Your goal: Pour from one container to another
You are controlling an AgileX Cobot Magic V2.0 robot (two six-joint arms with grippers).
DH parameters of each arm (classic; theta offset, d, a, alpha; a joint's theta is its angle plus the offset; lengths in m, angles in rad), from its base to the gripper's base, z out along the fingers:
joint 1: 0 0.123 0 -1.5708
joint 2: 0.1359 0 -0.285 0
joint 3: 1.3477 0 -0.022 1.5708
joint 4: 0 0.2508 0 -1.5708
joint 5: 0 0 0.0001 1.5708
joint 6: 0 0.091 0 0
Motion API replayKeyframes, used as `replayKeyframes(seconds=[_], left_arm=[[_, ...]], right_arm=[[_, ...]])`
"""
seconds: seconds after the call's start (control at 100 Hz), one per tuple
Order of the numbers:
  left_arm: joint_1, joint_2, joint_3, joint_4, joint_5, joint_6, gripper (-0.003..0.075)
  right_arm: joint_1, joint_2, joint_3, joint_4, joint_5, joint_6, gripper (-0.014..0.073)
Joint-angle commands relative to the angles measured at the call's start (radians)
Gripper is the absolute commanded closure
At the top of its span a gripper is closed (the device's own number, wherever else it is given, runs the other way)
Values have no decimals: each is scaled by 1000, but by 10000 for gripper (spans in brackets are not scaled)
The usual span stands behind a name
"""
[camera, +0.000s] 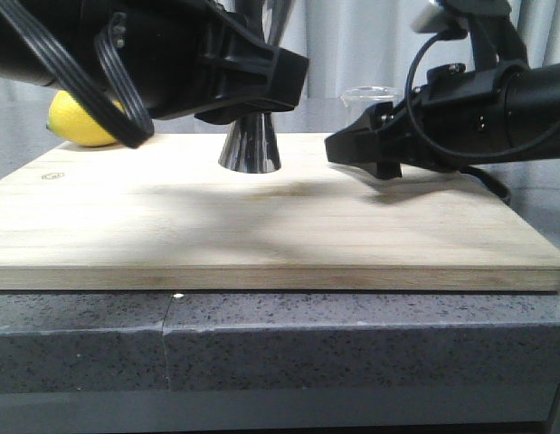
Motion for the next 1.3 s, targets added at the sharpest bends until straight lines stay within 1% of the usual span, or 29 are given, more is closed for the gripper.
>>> replayKeyframes(seconds=[0.0, 0.07, 0.17, 0.26, 0.36, 0.6, 0.77, 0.99, 1.18, 1.29], left_arm=[[1, -39, -28, 2, -87, -2, 739], [1, -39, -28, 2, -87, -2, 739], [3, -39, -28, 8, -87, 0, 739], [16, -39, -28, 10, -90, 0, 739], [56, -41, -28, 10, -97, 0, 739], [135, -49, -28, 22, -141, 0, 739], [182, -49, -16, 22, -169, 0, 739], [244, -49, 54, 22, -250, -39, 739], [247, -49, 122, 22, -341, -39, 739], [247, -49, 167, 22, -382, -66, 739]], right_arm=[[-7, -68, -18, 33, -85, -8, 55], [-7, -86, -18, 52, -99, -8, 18], [-7, -115, -20, 65, -114, -8, -13], [-7, -152, -20, 65, -118, -8, -14], [-7, -204, -23, 65, -120, -8, -14], [-7, -386, -54, 65, -120, -8, -14], [-7, -505, -97, 65, -94, -8, -14], [-7, -600, -128, 65, -48, -8, -14], [-7, -614, -128, 65, -50, -8, -14], [-7, -614, -128, 65, -48, -8, -14]])
